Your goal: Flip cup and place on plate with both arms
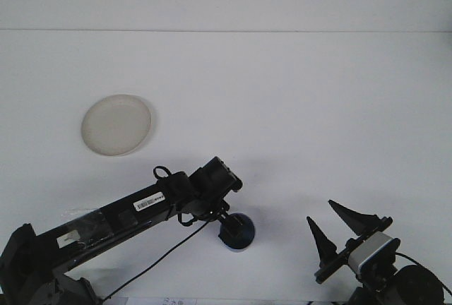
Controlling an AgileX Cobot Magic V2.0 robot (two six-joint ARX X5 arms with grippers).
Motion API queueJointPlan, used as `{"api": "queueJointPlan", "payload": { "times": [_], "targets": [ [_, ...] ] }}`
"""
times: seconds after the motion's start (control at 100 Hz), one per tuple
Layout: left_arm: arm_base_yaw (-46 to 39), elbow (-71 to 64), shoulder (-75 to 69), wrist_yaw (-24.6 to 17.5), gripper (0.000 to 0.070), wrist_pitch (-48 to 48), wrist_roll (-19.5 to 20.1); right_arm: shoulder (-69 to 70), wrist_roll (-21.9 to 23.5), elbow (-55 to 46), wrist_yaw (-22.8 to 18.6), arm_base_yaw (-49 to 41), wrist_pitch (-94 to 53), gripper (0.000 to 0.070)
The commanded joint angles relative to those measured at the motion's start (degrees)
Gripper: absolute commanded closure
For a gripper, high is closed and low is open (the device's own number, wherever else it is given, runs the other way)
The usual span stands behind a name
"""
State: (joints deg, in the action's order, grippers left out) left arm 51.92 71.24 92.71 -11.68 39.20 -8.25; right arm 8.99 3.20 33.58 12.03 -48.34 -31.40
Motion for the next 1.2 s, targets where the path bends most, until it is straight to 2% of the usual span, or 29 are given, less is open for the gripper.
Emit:
{"api": "queueJointPlan", "payload": {
  "times": [0.0,0.17,0.3,0.51,0.61,0.82,1.01,1.08,1.19],
  "targets": [
    [0.66,1.14,1.42,0.39,0.0318,-0.37,0.33,0.07,-0.44,0.13,0.09,-0.55,0.48,0.0313],
    [0.77,1.14,1.75,0.39,0.0515,-0.31,0.55,0.07,-0.46,0.13,0.09,-0.55,0.50,0.0313],
    [0.83,1.16,1.73,0.39,0.0700,-0.07,0.70,0.07,-0.46,0.13,0.09,-0.55,0.50,0.0313],
    [0.81,2.08,1.66,0.39,0.0694,1.31,0.79,0.07,-0.44,0.13,0.28,-0.55,0.48,0.0313],
    [0.39,4.39,1.33,0.46,0.0694,4.22,2.05,0.07,-0.44,0.13,0.28,-0.55,0.46,0.0313],
    [-3.19,10.93,-3.10,5.57,0.0694,10.34,5.09,0.07,-0.44,0.13,0.28,-0.55,0.46,0.0313],
    [-12.85,17.33,-6.64,14.71,0.0694,17.20,8.98,0.07,-0.44,0.13,0.28,-0.55,0.44,0.0313],
    [-18.32,19.41,-6.67,16.35,0.0695,19.17,9.70,0.07,-0.46,0.13,0.28,-0.55,0.44,0.0313],
    [-28.13,20.96,-6.40,16.39,0.0695,18.45,10.40,0.07,-0.44,0.13,0.28,-0.55,0.44,0.0313]
  ]
}}
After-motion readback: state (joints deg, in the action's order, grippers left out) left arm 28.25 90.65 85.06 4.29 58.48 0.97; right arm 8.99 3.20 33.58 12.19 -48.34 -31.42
